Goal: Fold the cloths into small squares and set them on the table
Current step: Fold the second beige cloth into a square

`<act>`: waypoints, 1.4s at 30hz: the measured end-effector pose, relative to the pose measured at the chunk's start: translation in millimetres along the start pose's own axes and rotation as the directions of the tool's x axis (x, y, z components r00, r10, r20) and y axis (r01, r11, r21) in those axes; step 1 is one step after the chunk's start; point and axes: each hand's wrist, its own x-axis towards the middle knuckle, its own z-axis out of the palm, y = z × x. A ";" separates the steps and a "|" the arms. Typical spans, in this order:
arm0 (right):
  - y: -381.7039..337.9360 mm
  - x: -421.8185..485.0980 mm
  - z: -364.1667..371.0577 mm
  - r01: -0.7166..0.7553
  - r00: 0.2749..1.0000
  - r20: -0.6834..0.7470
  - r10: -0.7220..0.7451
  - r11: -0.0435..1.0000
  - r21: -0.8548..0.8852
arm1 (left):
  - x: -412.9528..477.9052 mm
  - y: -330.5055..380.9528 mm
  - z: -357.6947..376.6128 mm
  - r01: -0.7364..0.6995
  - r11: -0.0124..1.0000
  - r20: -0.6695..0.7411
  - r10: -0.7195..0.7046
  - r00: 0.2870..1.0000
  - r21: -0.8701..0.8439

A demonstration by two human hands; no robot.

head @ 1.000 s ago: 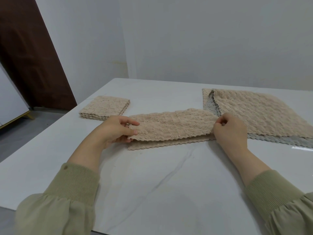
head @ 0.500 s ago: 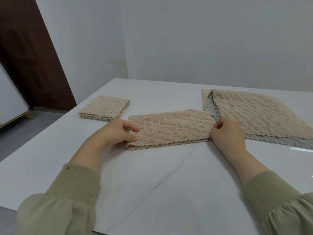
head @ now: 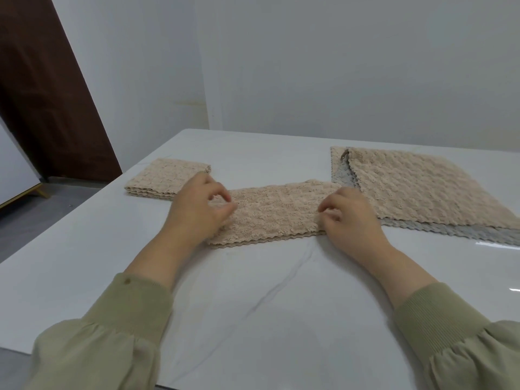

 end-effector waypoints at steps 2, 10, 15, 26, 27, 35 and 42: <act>-9.9 -4.4 4.0 0.115 0.985 0.119 -0.121 0.992 0.058 | -5.3 8.5 12.3 -0.192 0.980 0.087 0.196 0.977 -0.049; -14.8 -5.6 5.2 0.192 0.958 0.218 -0.187 0.981 -0.002 | -6.2 12.4 40.1 -0.336 0.942 0.281 0.329 0.902 -0.026; -16.0 -4.7 4.5 0.190 0.957 0.223 -0.184 0.982 -0.006 | -7.9 13.2 36.8 -0.356 0.934 0.302 0.349 0.887 -0.036; -15.4 -5.3 5.8 0.251 0.939 0.253 -0.234 0.967 -0.039 | -7.5 15.3 37.3 -0.322 0.947 0.366 0.303 0.880 -0.010; -15.7 -5.4 6.6 0.261 0.935 0.262 -0.239 0.964 -0.051 | -7.3 15.3 37.6 -0.320 0.947 0.368 0.300 0.880 -0.007; -17.1 -5.7 3.1 0.191 0.964 0.189 -0.186 0.982 -0.010 | -5.7 16.2 40.1 -0.272 0.962 0.360 0.255 0.897 -0.003; -2.5 -5.6 -1.2 -0.073 0.881 0.402 0.250 0.910 -0.408 | -4.3 17.6 41.6 -0.181 0.984 0.316 0.168 0.934 0.012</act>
